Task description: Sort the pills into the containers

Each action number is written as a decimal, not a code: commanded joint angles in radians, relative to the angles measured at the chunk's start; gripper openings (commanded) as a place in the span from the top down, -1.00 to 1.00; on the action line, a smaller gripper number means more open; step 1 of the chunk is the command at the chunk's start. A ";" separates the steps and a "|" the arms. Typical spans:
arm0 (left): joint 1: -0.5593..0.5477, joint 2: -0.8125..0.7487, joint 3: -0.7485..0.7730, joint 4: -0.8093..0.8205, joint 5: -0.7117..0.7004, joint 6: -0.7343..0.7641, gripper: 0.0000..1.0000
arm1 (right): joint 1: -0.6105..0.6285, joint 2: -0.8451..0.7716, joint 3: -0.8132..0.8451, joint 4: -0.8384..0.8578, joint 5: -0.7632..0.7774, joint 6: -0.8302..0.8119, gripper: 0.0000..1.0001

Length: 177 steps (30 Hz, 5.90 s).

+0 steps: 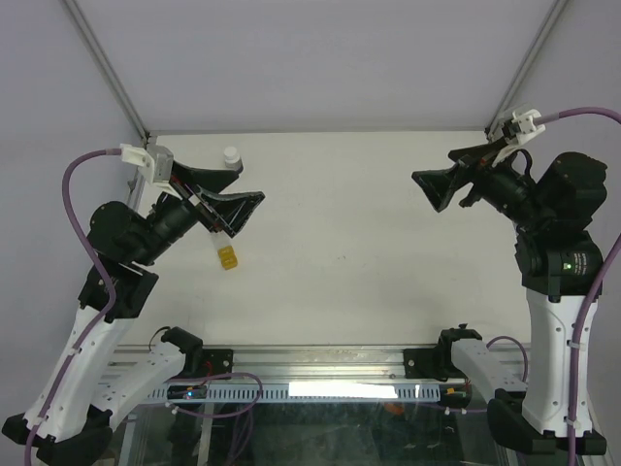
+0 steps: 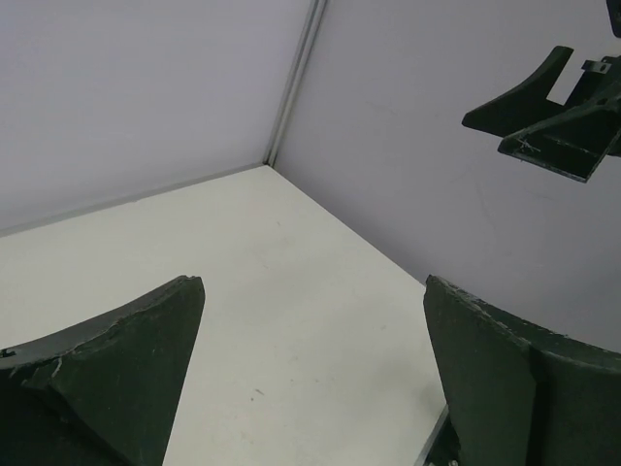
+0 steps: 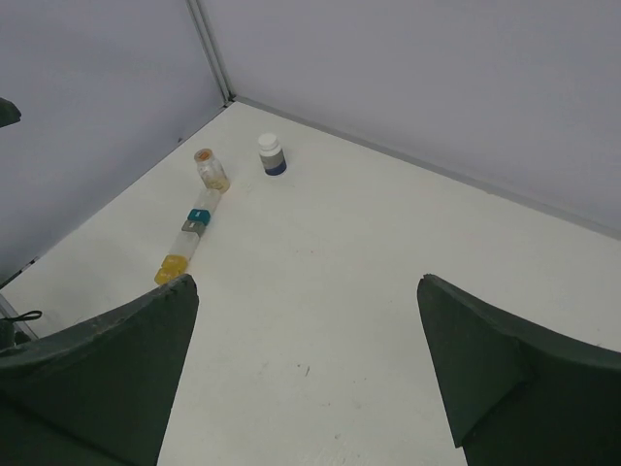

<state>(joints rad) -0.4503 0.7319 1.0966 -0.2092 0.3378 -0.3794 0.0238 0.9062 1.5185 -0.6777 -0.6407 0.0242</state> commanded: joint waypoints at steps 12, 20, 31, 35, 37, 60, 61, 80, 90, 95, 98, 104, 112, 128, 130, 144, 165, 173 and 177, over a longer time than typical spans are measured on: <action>0.005 0.038 -0.189 0.056 -0.251 0.060 -0.98 | -0.005 -0.022 -0.257 0.187 -0.199 -0.060 -0.98; 0.122 0.188 -0.366 0.160 -0.256 -0.090 -0.98 | -0.001 0.032 -0.575 0.366 -0.366 -0.185 -0.98; 0.329 0.365 -0.457 0.110 -0.473 -0.297 -0.95 | 0.000 0.088 -0.696 0.409 -0.306 -0.248 -0.98; 0.329 0.472 -0.396 0.004 -0.607 -0.325 -0.90 | 0.008 0.098 -0.698 0.392 -0.295 -0.257 -0.98; 0.329 0.536 -0.363 -0.032 -0.640 -0.328 -0.85 | 0.019 0.102 -0.692 0.383 -0.294 -0.260 -0.98; 0.273 0.854 -0.225 -0.111 -0.581 -0.216 -0.16 | 0.085 0.095 -0.687 0.354 -0.262 -0.296 -0.98; 0.268 0.857 -0.223 -0.113 -0.582 -0.213 -0.12 | 0.084 0.095 -0.687 0.354 -0.261 -0.296 -0.98; -0.192 0.915 -0.113 -0.043 -0.463 0.025 0.29 | 0.081 0.093 -0.683 0.337 -0.231 -0.317 -0.98; -0.519 1.129 0.063 0.006 -0.405 0.295 0.30 | -0.010 0.049 -0.676 0.315 -0.236 -0.322 -0.98; -0.595 1.178 0.116 0.019 -0.333 0.426 0.30 | -0.084 0.018 -0.681 0.316 -0.272 -0.302 -0.98; -0.634 1.179 0.115 0.044 -0.292 0.515 0.28 | -0.126 0.014 -0.684 0.321 -0.295 -0.288 -0.98; -0.651 1.184 0.111 0.060 -0.257 0.604 0.17 | -0.183 0.011 -0.690 0.329 -0.326 -0.269 -0.98; -0.650 1.156 0.103 0.096 -0.313 0.623 -0.53 | -0.210 0.001 -0.701 0.328 -0.337 -0.270 -0.98; -0.646 0.625 -0.372 0.438 -0.314 0.554 -0.85 | -0.209 0.026 -0.710 0.209 -0.498 -0.508 -0.98; -0.646 0.533 -0.501 0.576 -0.299 0.538 -0.98 | -0.195 0.046 -0.707 0.144 -0.555 -0.634 -0.98; -0.646 0.601 -0.880 1.241 -0.238 0.678 -0.98 | 0.085 0.259 -0.757 -0.167 -0.489 -1.616 -0.97; -0.606 0.950 -0.761 1.317 -0.211 0.699 -0.52 | 0.271 0.313 -0.838 0.020 -0.347 -1.510 -0.76; -0.588 1.009 -0.756 1.374 -0.197 0.678 -0.27 | 0.332 0.324 -0.882 0.157 -0.293 -1.437 -0.76; -0.580 1.027 -0.752 1.392 -0.177 0.668 -0.20 | 0.342 0.340 -0.883 0.176 -0.293 -1.422 -0.75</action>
<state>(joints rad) -1.0443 1.7470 0.3191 1.0824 0.1070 0.3073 0.3531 1.2346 0.6392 -0.5766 -0.9340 -1.4303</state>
